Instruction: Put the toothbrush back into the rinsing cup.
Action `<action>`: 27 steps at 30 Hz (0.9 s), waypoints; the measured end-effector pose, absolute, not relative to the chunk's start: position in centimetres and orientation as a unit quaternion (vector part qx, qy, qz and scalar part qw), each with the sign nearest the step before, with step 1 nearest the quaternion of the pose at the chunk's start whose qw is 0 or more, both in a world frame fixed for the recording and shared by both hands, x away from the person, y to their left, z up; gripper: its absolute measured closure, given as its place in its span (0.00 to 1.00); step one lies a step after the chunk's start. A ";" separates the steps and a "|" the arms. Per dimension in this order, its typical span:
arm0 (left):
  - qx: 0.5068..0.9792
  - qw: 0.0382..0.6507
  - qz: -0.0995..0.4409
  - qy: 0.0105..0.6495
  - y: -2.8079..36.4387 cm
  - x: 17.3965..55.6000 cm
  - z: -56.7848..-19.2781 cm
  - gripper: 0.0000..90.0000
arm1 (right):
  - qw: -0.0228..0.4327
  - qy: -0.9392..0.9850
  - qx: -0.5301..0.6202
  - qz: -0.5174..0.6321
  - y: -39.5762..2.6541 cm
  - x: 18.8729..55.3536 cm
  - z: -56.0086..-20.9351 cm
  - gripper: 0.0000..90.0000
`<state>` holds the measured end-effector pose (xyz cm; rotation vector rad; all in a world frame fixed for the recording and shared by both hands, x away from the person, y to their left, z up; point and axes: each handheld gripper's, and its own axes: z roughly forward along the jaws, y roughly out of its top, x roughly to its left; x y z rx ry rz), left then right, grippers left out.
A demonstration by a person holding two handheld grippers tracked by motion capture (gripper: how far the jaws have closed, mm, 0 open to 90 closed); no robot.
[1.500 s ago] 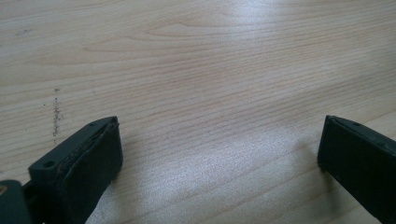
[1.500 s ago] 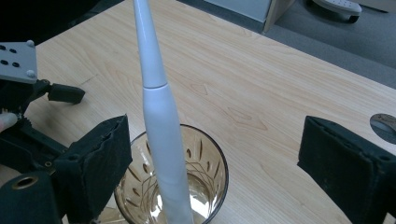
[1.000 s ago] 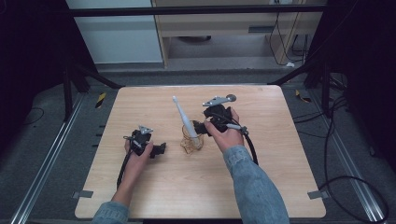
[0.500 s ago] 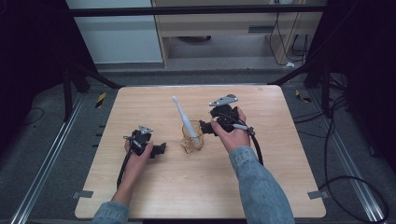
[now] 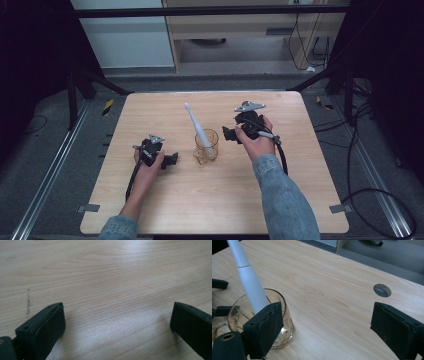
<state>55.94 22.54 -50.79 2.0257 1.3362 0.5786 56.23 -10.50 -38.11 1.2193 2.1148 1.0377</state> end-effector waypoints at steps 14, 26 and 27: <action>0.772 0.316 0.220 0.506 22.5 56.0 -50.8 0.00 | 0.235 0.762 0.484 0.361 -12.4 56.5 -40.2 0.13; 0.772 0.316 0.219 0.506 22.4 56.0 -50.8 0.00 | 0.233 0.750 0.515 0.343 -15.5 55.8 -42.5 0.14; 0.772 0.317 0.219 0.506 22.4 56.0 -50.8 0.00 | 0.233 0.749 0.518 0.341 -15.8 55.8 -42.7 0.14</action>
